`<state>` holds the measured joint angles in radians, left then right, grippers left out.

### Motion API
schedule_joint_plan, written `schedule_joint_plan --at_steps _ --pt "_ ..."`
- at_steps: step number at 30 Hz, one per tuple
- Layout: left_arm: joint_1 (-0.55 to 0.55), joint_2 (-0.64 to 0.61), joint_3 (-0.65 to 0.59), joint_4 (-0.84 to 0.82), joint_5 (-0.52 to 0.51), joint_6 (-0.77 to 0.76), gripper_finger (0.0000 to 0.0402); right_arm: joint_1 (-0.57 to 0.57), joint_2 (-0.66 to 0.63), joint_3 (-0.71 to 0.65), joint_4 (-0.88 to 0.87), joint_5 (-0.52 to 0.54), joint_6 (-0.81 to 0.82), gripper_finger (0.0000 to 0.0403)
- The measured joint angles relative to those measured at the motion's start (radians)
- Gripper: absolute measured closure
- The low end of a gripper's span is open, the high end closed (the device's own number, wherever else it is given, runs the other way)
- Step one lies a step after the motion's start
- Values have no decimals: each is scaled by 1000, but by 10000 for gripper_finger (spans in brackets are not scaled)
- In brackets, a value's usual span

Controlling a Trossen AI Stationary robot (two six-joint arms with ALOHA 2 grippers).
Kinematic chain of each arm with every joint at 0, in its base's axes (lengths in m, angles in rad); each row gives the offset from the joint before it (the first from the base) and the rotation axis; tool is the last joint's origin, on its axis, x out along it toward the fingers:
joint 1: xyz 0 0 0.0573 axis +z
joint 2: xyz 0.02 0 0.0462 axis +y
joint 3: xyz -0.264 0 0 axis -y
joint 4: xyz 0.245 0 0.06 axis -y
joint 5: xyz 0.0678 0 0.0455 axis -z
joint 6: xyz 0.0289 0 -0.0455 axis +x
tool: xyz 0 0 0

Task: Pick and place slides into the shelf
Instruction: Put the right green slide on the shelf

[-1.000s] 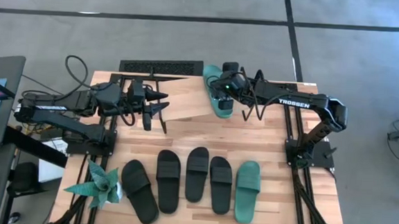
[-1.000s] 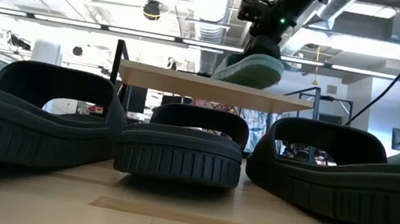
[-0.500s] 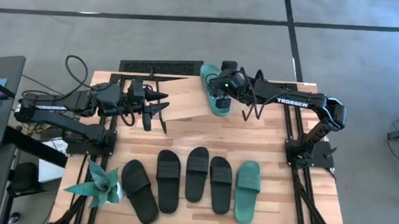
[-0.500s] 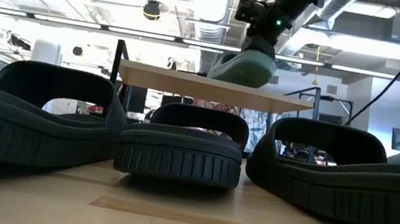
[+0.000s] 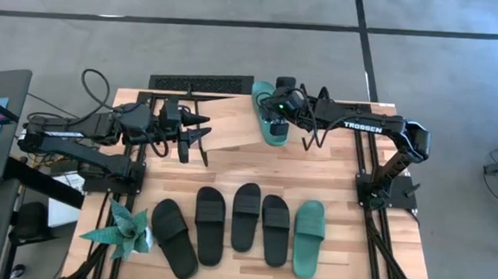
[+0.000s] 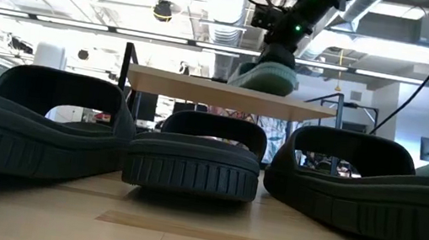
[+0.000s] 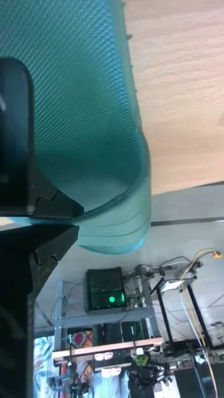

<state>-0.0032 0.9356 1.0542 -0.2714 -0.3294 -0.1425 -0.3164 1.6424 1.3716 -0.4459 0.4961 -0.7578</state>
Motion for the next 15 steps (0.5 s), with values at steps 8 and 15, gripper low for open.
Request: schedule_joint_plan --at_steps 8,15 --pt "0 0 0 0 0 0 262 2 0 0 1 -1 0 396" --pt "0 0 0 0 0 0 262 -7 0 0 -34 3 -1 396"
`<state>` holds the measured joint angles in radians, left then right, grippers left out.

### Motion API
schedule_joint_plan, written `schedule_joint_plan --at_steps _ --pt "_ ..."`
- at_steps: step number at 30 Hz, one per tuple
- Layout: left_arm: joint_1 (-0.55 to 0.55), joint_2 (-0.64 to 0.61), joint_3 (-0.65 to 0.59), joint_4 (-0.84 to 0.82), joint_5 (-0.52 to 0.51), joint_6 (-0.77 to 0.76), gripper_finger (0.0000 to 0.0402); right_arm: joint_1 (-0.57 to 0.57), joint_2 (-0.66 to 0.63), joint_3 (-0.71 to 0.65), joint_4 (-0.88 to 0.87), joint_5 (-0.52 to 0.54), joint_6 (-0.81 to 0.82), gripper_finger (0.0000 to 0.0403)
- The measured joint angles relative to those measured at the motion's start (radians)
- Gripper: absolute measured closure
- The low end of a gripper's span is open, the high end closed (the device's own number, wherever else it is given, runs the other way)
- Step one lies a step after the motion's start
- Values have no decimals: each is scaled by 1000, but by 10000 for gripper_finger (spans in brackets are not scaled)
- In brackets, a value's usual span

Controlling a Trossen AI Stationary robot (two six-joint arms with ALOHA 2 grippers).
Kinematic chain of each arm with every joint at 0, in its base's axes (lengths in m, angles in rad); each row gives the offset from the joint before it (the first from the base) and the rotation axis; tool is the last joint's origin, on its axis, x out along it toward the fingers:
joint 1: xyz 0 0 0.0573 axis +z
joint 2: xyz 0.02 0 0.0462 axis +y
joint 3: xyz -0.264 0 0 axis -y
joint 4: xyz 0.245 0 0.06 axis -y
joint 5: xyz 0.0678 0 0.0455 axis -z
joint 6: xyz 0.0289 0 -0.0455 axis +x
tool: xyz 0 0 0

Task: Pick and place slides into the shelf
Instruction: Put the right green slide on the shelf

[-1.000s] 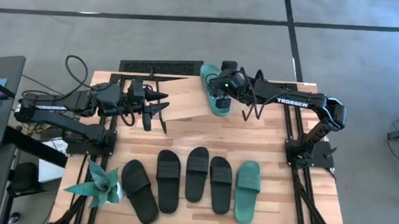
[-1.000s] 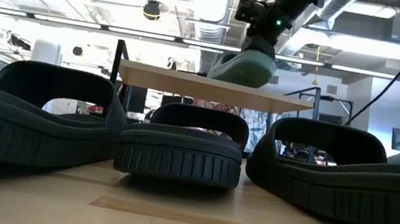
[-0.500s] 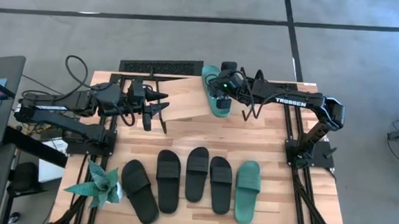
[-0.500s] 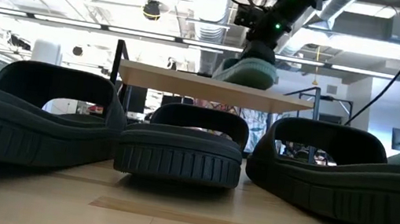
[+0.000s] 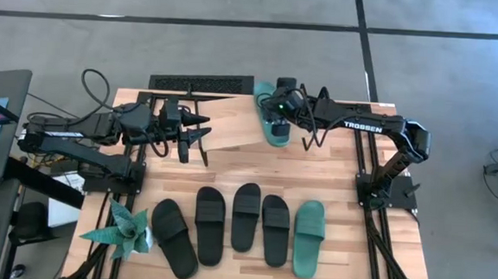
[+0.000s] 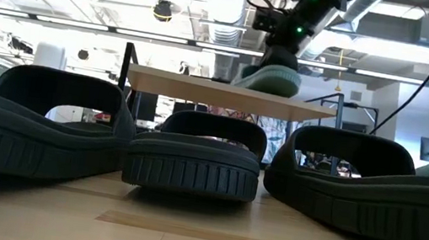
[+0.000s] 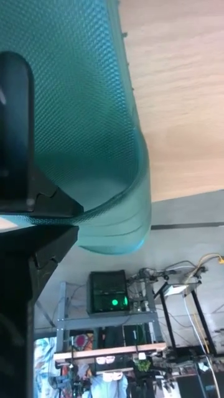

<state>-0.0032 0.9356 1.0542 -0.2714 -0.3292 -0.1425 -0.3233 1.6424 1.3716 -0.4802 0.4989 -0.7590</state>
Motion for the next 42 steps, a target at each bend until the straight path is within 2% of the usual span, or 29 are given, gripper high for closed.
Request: schedule_joint_plan --at_steps 3,10,21,32,42 --pt "0 0 0 0 0 0 262 -1 0 0 -2 2 0 397" --pt "0 0 0 0 0 0 262 0 0 0 -1 0 0 372" --pt "0 0 0 0 0 0 262 0 0 0 -1 -1 -1 383" --pt "0 0 0 0 0 0 262 0 -1 0 -1 -24 0 348" --pt "0 0 0 0 0 0 262 0 -1 0 -6 -31 0 342"
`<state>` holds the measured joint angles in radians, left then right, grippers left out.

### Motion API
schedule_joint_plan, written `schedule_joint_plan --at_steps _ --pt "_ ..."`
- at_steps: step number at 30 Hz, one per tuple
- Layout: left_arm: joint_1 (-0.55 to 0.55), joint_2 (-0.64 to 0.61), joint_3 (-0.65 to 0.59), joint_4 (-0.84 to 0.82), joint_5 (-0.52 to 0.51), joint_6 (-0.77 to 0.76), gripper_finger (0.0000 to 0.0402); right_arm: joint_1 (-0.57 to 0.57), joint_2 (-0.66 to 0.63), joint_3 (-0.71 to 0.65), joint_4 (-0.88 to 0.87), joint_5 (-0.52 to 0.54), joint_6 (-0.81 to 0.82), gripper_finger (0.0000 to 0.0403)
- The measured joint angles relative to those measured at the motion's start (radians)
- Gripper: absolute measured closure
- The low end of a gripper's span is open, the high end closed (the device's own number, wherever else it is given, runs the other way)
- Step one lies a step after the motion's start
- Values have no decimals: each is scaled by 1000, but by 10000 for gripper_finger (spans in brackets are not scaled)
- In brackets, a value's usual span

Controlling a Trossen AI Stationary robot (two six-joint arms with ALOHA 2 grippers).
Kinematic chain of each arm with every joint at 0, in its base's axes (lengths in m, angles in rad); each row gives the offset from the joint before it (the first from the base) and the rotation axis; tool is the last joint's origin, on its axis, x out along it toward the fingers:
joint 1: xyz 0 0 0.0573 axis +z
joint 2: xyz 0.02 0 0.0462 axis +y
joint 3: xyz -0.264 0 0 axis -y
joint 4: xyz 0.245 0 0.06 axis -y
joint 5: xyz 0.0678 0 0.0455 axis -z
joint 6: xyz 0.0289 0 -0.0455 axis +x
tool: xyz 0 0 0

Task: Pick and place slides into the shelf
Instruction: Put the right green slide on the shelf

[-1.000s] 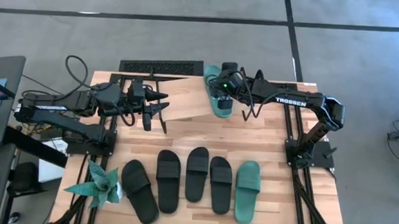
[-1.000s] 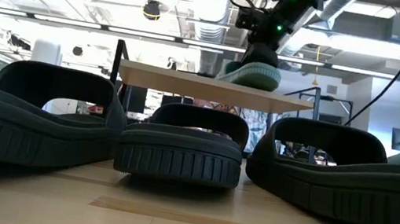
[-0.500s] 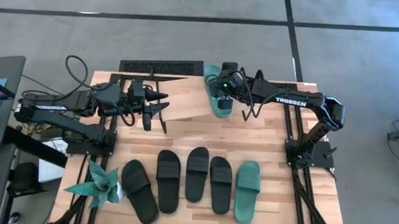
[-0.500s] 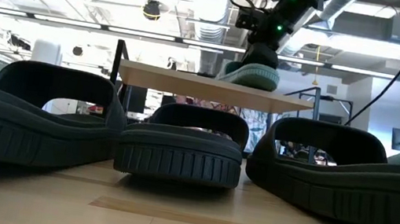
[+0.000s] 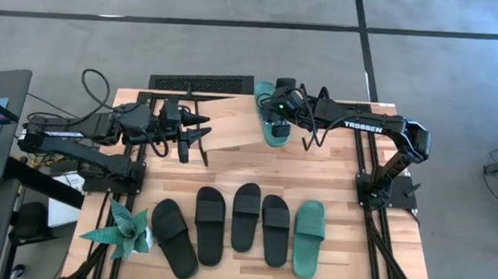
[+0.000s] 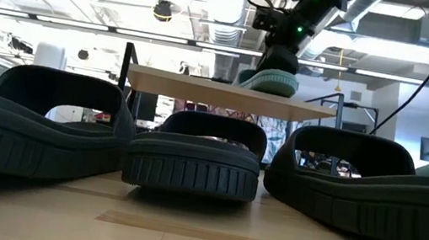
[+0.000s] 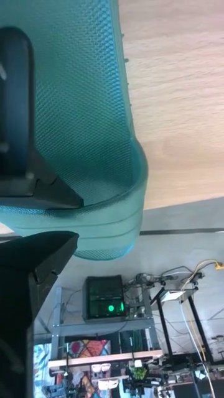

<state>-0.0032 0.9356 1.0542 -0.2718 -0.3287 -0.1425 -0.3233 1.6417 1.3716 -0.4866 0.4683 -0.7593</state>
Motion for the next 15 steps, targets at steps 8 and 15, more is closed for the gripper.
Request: schedule_joint_plan --at_steps 8,15 --pt "0 0 0 0 0 0 262 -2 0 0 -38 -47 3 342" --pt "0 0 0 0 0 1 262 -13 0 0 -41 -43 10 342"
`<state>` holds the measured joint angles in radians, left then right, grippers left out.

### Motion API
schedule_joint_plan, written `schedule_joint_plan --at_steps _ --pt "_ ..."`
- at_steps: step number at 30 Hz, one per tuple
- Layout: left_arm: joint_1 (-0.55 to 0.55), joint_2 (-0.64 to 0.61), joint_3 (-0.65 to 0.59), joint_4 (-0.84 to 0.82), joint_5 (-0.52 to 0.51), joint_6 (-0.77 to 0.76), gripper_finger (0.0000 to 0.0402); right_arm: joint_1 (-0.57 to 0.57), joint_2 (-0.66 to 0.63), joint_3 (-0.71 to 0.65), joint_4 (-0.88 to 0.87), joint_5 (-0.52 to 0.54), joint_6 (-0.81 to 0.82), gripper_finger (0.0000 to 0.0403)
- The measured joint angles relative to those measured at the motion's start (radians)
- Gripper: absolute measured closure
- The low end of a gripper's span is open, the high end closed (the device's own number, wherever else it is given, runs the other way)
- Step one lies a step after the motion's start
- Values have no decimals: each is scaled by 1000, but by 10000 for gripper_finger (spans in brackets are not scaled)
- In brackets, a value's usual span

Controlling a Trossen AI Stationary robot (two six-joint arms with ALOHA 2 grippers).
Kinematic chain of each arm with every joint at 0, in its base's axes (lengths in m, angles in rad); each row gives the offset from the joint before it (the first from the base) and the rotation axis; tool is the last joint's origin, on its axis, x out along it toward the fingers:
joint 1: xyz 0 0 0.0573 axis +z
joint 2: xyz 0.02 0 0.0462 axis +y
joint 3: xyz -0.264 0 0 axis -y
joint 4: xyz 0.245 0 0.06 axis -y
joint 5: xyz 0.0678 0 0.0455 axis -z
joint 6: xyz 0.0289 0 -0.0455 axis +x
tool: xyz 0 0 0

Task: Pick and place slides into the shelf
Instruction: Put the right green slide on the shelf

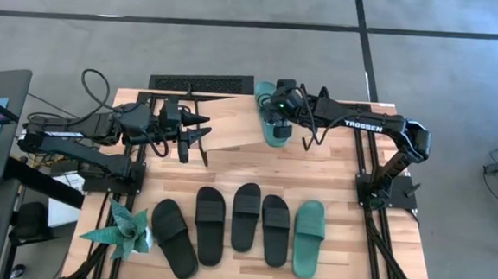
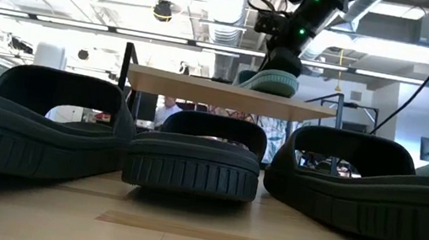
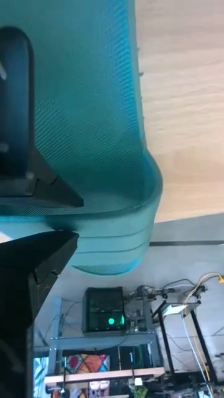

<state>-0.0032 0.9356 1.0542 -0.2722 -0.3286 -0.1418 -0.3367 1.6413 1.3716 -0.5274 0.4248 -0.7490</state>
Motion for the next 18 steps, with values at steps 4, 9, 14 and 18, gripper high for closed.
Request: schedule_joint_plan --at_steps 4,9,14,18 --pt "0 0 0 0 0 0 262 2 0 0 0 2 -1 342" --pt "0 0 0 0 0 0 262 21 -2 0 -15 27 -9 341" --pt "0 0 0 0 0 0 262 32 -9 9 -35 43 -10 342" --pt "0 0 0 0 0 0 262 37 -9 52 -68 54 -9 341"
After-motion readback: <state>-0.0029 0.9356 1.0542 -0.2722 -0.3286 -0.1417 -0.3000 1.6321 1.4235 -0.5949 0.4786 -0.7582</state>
